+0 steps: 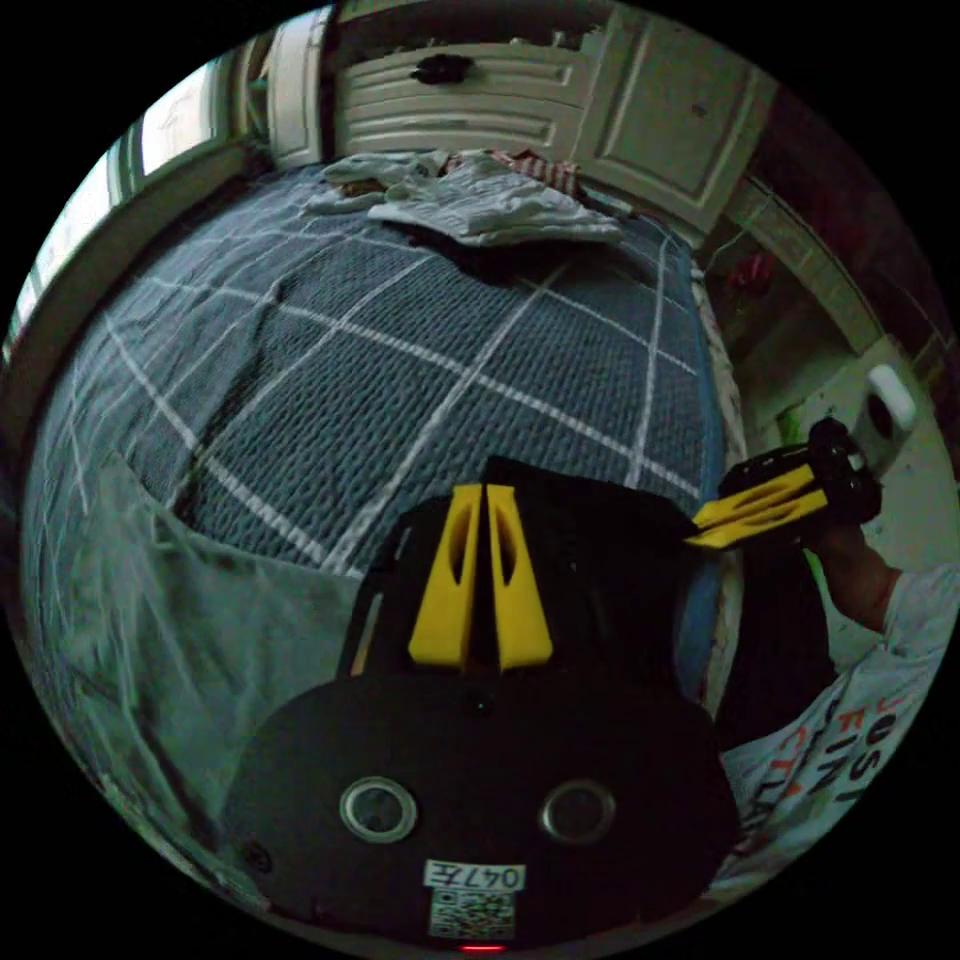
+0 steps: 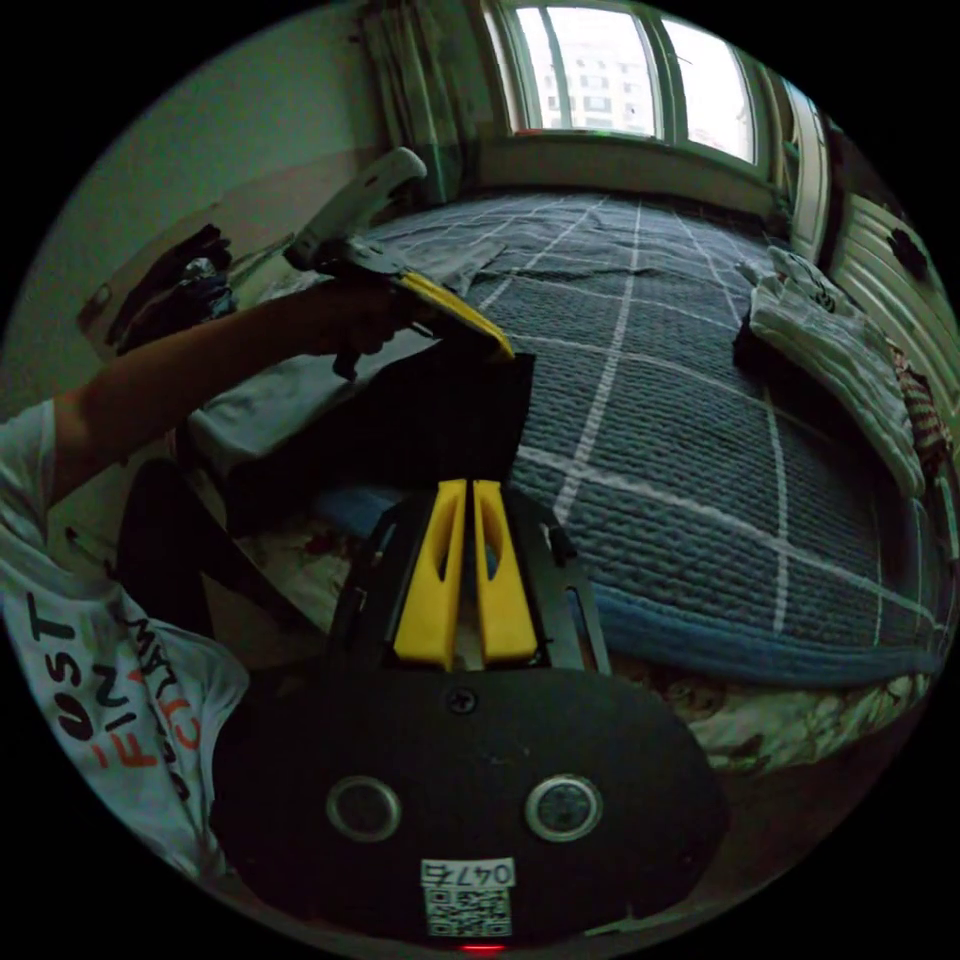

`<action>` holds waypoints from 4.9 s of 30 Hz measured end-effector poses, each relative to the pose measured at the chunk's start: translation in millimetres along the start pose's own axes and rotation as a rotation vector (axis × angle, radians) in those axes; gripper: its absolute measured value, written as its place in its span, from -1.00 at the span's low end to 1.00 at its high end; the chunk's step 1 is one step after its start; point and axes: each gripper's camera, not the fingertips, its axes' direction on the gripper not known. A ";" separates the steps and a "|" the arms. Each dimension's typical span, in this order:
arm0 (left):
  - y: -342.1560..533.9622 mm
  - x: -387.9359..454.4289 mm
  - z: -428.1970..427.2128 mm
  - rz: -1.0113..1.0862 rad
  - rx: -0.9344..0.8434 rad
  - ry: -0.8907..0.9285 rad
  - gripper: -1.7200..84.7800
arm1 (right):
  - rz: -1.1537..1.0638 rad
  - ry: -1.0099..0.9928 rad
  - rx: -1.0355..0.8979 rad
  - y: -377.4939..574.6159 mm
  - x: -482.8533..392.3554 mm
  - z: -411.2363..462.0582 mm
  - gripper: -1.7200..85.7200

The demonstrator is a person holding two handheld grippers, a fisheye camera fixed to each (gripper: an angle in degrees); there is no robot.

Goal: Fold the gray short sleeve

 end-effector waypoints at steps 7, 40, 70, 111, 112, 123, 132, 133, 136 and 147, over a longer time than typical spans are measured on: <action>2.4 5.3 -8.6 0.067 0.117 -0.143 -0.97 | 0.093 0.144 0.114 19.0 -2.2 -20.2 -0.96; 583.6 -127.7 -334.1 -0.818 0.340 -0.341 -0.94 | -0.436 0.112 0.723 -76.2 -400.6 -20.7 -0.75; 914.7 -43.8 -448.4 -1.258 0.434 -0.661 -0.98 | -0.780 -0.232 0.194 -325.3 -807.8 300.1 -0.93; 1190.0 -22.0 -514.0 -1.413 0.609 -0.282 -0.98 | -0.995 -0.451 0.173 -291.7 -966.0 443.6 -0.82; 1194.4 -20.5 -515.5 -1.413 0.616 -0.281 -0.98 | -1.002 -0.358 0.159 -259.7 -963.5 444.1 -0.83; 1214.4 -11.8 -525.9 -1.421 0.633 -0.312 -0.98 | -1.079 0.104 0.051 -197.7 -974.3 486.6 -0.94; 1229.9 -9.8 -525.5 -1.460 0.659 -0.266 -0.98 | -1.004 -0.052 -0.131 -222.8 -957.9 508.5 -0.92; 1230.0 -9.1 -525.7 -1.463 0.659 -0.273 -0.98 | -0.967 -0.106 -0.133 -230.2 -952.4 512.8 -0.89; 1230.9 -5.9 -526.9 -1.473 0.656 -0.301 -0.98 | -0.938 -0.252 -0.082 -247.0 -942.1 504.3 -0.83; 1233.4 -4.1 -526.3 -1.508 0.737 -0.252 -0.98 | -0.773 -0.140 0.246 -374.4 -872.0 497.7 -0.93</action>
